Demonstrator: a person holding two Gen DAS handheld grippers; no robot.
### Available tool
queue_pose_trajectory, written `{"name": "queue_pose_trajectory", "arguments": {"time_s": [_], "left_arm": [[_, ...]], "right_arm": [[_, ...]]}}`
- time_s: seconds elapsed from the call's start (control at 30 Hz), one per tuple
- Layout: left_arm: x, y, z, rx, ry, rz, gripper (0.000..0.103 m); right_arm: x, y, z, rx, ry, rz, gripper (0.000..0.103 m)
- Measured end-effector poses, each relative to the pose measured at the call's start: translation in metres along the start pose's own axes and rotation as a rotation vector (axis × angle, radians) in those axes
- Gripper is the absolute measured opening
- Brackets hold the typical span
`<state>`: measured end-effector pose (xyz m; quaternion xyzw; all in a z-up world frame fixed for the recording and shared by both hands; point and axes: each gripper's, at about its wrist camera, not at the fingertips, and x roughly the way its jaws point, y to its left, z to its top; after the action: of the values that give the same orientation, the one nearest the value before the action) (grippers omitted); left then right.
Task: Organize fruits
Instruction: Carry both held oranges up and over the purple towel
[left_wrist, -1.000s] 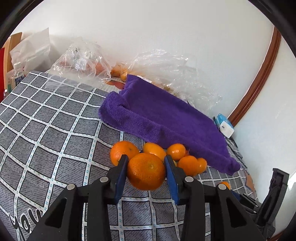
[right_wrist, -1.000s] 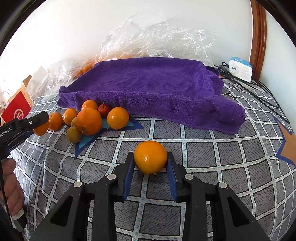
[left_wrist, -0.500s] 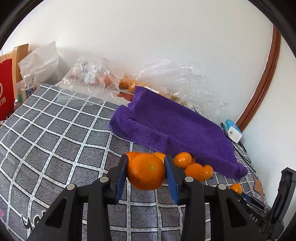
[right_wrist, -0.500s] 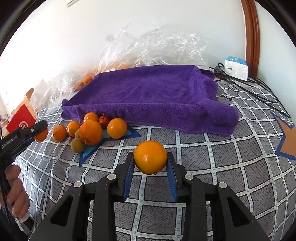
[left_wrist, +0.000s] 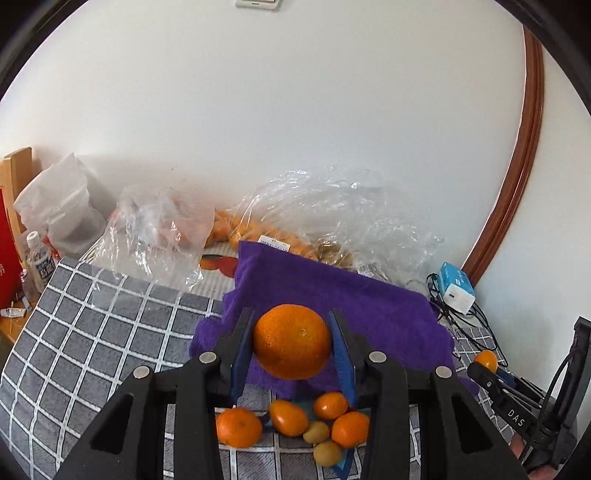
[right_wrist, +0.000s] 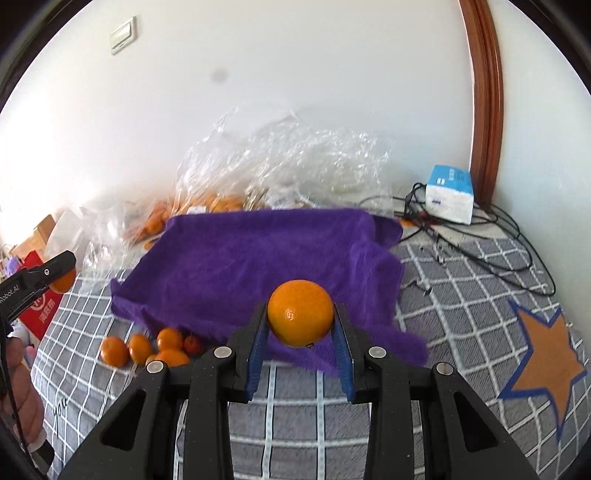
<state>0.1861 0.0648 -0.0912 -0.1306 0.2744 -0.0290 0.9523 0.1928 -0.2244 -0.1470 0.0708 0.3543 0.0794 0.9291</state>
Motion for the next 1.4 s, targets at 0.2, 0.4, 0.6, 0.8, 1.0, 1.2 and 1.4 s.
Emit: {"name": "queue_pose_trajectory", "arguments": {"time_s": [0.2, 0.4, 0.6, 0.8, 1.0, 1.2, 1.4], "left_arm": [[0.031, -0.006, 0.014, 0.003, 0.021, -0.001, 0.038], [0.068, -0.001, 0.015, -0.036, 0.056, 0.027, 0.038], [0.093, 0.006, 0.009, -0.029, 0.079, 0.071, 0.038], [0.110, 0.006, -0.007, 0.011, 0.130, 0.098, 0.038], [0.122, 0.006, -0.014, 0.019, 0.186, 0.091, 0.038], [0.130, 0.004, -0.020, 0.027, 0.233, 0.085, 0.038], [0.134, 0.001, -0.024, 0.050, 0.258, 0.101, 0.038]], "right_arm": [[0.018, -0.006, 0.025, 0.000, -0.012, -0.025, 0.034], [0.048, -0.006, 0.036, -0.001, 0.004, -0.043, 0.034], [0.080, -0.002, 0.041, -0.023, 0.027, -0.052, 0.034], [0.101, -0.003, 0.026, -0.018, 0.061, -0.061, 0.034], [0.119, -0.013, 0.013, 0.008, 0.118, -0.068, 0.034], [0.125, -0.012, 0.006, -0.028, 0.138, -0.080, 0.034], [0.127, -0.007, 0.003, -0.063, 0.141, -0.099, 0.034]]}}
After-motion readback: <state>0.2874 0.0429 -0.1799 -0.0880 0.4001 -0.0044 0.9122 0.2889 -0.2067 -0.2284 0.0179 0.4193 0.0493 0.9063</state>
